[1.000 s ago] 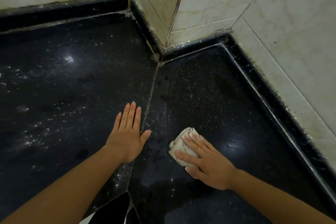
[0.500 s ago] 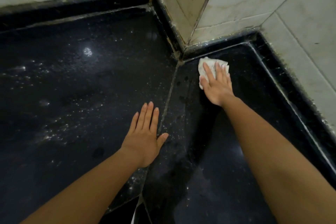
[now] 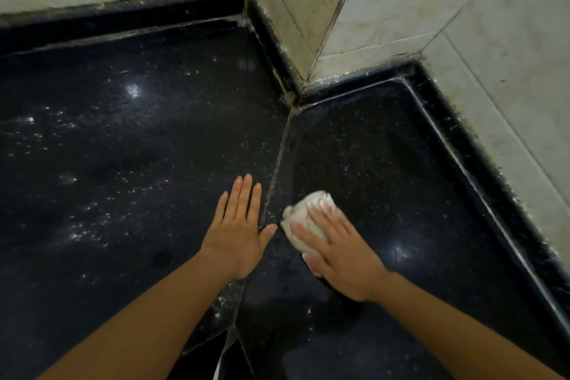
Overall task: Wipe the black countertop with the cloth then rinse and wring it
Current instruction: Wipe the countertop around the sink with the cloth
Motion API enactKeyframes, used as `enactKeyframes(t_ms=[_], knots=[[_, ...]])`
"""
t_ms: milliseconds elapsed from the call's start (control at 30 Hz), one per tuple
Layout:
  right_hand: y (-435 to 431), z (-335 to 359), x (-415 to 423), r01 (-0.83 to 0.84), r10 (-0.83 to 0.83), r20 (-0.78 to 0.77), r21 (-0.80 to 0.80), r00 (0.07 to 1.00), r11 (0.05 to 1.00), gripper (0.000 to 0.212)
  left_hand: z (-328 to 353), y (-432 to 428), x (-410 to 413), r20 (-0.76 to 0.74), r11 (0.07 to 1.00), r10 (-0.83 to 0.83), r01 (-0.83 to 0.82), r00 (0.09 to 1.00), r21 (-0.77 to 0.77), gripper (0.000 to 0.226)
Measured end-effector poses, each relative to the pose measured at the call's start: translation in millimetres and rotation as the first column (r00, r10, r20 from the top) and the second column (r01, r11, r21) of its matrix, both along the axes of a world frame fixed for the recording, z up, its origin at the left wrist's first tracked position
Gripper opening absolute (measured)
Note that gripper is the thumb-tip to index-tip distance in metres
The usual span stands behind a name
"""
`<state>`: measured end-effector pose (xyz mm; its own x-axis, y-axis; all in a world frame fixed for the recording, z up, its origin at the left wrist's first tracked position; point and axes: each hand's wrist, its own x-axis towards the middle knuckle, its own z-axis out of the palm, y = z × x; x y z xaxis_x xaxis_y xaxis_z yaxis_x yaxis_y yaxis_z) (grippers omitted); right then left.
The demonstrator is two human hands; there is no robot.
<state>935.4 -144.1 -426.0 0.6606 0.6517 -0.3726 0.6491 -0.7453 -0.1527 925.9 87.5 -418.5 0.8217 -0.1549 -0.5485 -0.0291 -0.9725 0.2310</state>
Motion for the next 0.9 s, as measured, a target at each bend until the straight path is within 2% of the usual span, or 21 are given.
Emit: enactKeyframes(t_ms=[100,167,233,300,400,533,600,800,900], knots=[[-26,1,-13,-0.122,0.121,-0.01,-0.025,0.993,0.992,0.052,2,0,0,-0.014,1.0,0.003,-0.003,1.0,-0.003,0.072],[-30,0,2,-0.139,0.138,-0.016,-0.027,0.99,0.99,0.051,2,-1,1,-0.012,1.0,0.002,-0.002,1.0,-0.008,0.072],[-21,1,27,-0.031,0.031,0.012,-0.005,0.999,1.0,0.049,0,0,1,0.001,1.0,0.007,-0.007,1.0,-0.025,0.072],[-4,3,59,0.157,-0.158,0.041,0.025,0.987,0.987,0.051,-1,0,0,0.006,0.999,0.01,-0.009,1.0,-0.045,0.076],[33,2,111,0.429,-0.428,-0.017,0.024,0.904,0.903,0.052,-4,0,-1,0.022,0.999,0.024,-0.023,0.999,-0.047,0.078],[82,-1,147,0.611,-0.61,-0.07,-0.011,0.789,0.792,0.054,-5,-1,-1,0.047,0.999,0.035,-0.034,0.998,-0.038,0.077],[91,-1,137,0.603,-0.603,-0.058,-0.018,0.796,0.798,0.055,-5,-1,-1,0.04,0.999,0.034,-0.032,0.999,-0.036,0.075],[72,-1,58,0.401,-0.4,-0.033,0.052,0.916,0.914,0.053,0,6,0,-0.007,0.986,0.031,-0.032,0.999,-0.162,0.079],[55,1,24,0.338,-0.337,-0.031,0.058,0.941,0.939,0.052,4,9,-4,0.033,0.978,0.058,-0.051,0.998,-0.2,0.076]])
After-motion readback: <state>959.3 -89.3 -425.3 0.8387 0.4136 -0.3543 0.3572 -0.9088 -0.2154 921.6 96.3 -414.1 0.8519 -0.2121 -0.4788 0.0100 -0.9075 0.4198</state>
